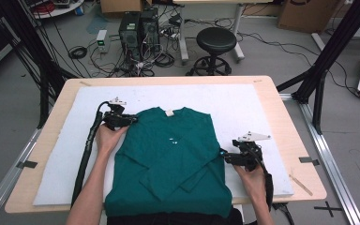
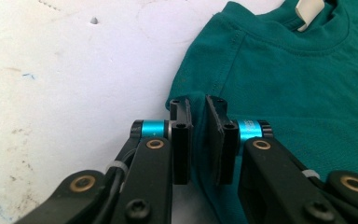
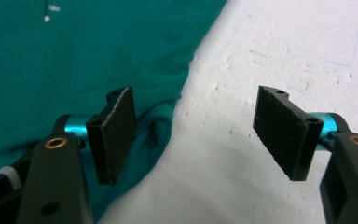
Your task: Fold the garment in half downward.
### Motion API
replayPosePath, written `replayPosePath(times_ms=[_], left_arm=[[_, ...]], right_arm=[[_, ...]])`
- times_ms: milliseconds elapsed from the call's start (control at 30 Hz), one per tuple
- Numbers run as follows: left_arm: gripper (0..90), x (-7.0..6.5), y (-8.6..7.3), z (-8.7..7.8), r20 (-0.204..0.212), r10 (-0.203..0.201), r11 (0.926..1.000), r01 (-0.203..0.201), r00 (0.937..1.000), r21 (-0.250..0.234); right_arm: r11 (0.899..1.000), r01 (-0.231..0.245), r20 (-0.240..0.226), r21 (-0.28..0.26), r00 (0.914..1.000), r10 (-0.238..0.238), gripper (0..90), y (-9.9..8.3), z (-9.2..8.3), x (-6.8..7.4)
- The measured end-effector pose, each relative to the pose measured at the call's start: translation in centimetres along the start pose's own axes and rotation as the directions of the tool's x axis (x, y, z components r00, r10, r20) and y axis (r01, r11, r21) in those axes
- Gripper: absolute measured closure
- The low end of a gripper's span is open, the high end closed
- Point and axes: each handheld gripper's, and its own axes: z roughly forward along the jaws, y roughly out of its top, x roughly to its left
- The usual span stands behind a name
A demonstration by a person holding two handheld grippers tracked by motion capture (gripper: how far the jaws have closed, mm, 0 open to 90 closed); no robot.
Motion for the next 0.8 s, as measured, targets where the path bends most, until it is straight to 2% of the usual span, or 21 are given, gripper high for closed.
replayPosePath(times_ms=[167, 267, 367, 500, 567, 633, 700, 800], left_arm=[[82.7, 0.1, -0.1, 0.0, 0.008, -0.014, 0.9999, 0.014, 0.9999, -0.002], [82.7, 0.1, -0.1, 0.0, 0.012, -0.019, 0.9998, 0.019, 0.9998, -0.005], [82.7, 0.1, -0.1, 0.0, 0.008, -0.016, 0.9999, 0.016, 0.9998, -0.004], [82.6, 0.1, -0.1, 0.0, 0.008, -0.009, 0.9999, 0.009, 0.9999, -0.005], [82.6, 0.1, -0.1, 0.0, 0.008, -0.01, 0.9999, 0.011, 0.9999, -0.006], [82.6, 0.1, -0.1, 0.0, 0.009, -0.012, 0.9999, 0.012, 0.9999, -0.007], [82.6, 0.1, -0.1, 0.0, 0.008, -0.013, 0.9999, 0.013, 0.9999, -0.007], [82.6, 0.1, -0.2, 0.0, 0.009, -0.014, 0.9999, 0.014, 0.9999, -0.008]], right_arm=[[1.0, -0.028, -0.018, 0.012, 0.9994, 0.028, 28.6, 1.9, 0.4, -1.0], [0.999, -0.044, -0.029, 0.017, 0.9986, 0.045, 28.6, 3.6, 1.0, -1.8], [0.999, -0.041, -0.022, 0.032, 0.9989, 0.042, 28.8, 5.2, 2.0, -2.2], [0.997, -0.017, -0.02, 0.075, 0.9996, 0.019, 29.4, 7.2, 3.8, -2.5], [0.995, 0.011, -0.022, 0.102, 0.9997, -0.009, 31.8, 8.3, 4.9, -2.6], [0.99, 0.048, -0.003, 0.13, 0.9989, -0.048, 32.9, 9.2, 6.2, -2.5], [0.984, 0.063, 0.01, 0.169, 0.9978, -0.066, 33.2, 9.9, 7.5, -2.4], [0.98, 0.078, 0.02, 0.184, 0.9963, -0.083, 34.6, 10.5, 8.9, -2.4]])
